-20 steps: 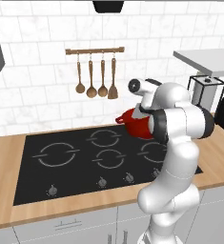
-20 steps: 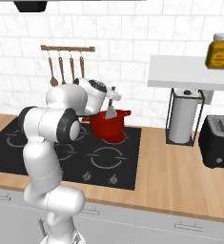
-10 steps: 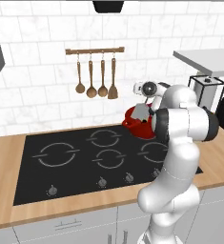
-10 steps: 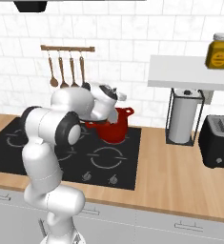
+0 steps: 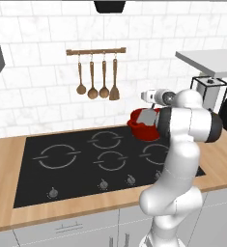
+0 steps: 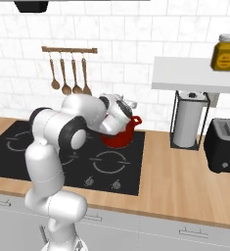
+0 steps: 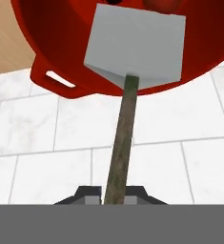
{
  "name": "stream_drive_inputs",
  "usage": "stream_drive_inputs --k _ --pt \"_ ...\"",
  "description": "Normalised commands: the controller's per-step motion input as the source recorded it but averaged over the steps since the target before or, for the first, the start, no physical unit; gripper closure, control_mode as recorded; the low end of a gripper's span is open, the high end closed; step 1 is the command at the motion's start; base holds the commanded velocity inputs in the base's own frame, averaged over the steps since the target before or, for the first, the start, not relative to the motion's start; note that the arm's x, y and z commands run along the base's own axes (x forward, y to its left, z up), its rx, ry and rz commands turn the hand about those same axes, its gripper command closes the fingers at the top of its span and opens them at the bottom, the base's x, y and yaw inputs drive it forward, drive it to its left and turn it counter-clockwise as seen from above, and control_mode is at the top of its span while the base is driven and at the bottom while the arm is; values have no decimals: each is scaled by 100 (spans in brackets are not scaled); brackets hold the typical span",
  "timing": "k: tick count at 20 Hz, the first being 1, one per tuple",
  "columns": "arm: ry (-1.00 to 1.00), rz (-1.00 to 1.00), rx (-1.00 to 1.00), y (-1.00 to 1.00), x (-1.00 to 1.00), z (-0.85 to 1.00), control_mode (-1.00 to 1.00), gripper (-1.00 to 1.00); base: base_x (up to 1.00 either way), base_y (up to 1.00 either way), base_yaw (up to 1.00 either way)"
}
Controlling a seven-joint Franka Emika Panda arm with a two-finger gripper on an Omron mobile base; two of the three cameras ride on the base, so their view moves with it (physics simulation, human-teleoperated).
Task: Put the avocado and bell pepper in the pot. Retrieve the spatula and lightly stir the vegetables in the pot.
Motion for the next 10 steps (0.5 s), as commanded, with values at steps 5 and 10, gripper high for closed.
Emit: stream_drive_inputs --k 5,10 --pt "0 4 -1 -22 0 0 -100 100 0 0 0" --pt "20 4 -6 -7 0 35 -100 100 0 0 0"
